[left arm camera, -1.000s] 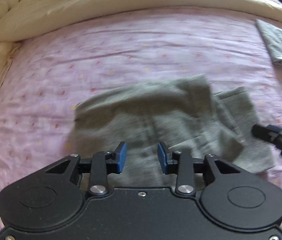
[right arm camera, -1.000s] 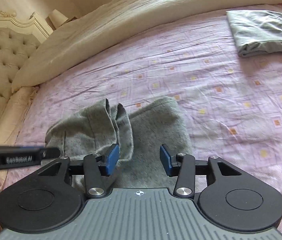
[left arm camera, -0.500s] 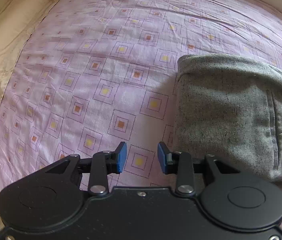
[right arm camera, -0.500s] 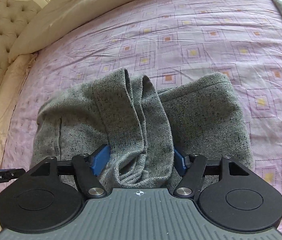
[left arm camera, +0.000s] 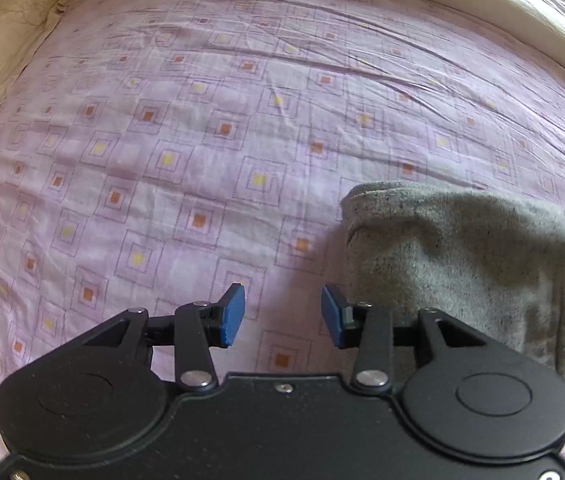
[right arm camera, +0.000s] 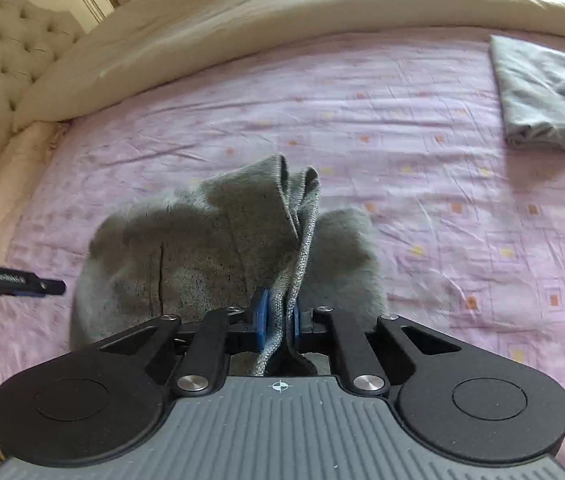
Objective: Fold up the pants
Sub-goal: 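Pinch the folded trouser edge with the right gripper and lift it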
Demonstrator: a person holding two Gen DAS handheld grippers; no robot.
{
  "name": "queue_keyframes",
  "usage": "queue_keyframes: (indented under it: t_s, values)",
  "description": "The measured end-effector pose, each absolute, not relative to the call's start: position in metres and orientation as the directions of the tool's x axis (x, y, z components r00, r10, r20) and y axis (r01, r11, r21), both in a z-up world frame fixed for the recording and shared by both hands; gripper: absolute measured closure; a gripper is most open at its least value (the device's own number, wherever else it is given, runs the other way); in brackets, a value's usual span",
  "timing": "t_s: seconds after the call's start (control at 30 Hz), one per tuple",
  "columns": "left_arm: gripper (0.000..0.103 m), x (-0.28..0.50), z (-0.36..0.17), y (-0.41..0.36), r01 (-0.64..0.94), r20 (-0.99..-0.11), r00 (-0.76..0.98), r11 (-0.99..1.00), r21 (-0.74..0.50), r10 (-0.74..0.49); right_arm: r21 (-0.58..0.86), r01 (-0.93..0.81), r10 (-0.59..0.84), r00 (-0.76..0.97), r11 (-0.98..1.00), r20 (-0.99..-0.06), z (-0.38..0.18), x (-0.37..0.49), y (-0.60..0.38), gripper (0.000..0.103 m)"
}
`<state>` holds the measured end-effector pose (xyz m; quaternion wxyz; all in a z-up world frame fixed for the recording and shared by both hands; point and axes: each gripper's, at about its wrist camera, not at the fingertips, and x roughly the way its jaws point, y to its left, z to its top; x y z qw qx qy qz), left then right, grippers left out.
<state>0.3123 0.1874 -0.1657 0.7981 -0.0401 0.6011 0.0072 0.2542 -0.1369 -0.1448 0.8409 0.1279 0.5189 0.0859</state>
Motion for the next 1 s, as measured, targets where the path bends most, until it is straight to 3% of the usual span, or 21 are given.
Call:
queue_keyframes:
  t_s: [0.3, 0.47, 0.57, 0.67, 0.87, 1.0]
  values:
    - [0.052, 0.352, -0.192, 0.153, 0.064, -0.969, 0.242, 0.998, -0.027, -0.042, 0.256, 0.007, 0.234, 0.376, 0.967, -0.897, -0.176, 0.264, -0.133, 0.090]
    - [0.048, 0.389, -0.197, 0.168, -0.032, -0.964, 0.264, 0.998, -0.050, -0.040, 0.243, -0.015, 0.231, 0.369, 0.970, -0.900, -0.179, 0.266, -0.134, 0.090]
    - [0.053, 0.411, -0.195, 0.181, -0.111, -0.954, 0.290, 0.993, 0.045, 0.076, 0.242, -0.009, 0.228, 0.373, 0.970, -0.900, -0.179, 0.265, -0.134, 0.089]
    - [0.054, 0.415, -0.180, 0.190, -0.142, -0.948, 0.314, 0.990, 0.012, 0.057, 0.241, 0.003, 0.221, 0.387, 0.971, -0.895, -0.175, 0.264, -0.134, 0.090]
    - [0.049, 0.359, -0.135, 0.153, 0.059, -0.908, 0.417, 0.998, -0.020, -0.042, 0.144, -0.025, 0.137, 0.500, 0.989, -0.855, -0.143, 0.256, -0.129, 0.097]
    - [0.045, 0.321, -0.132, 0.122, 0.152, -0.899, 0.421, 0.987, -0.059, -0.119, 0.107, 0.016, 0.087, 0.471, 0.994, -0.878, -0.158, 0.267, -0.139, 0.097]
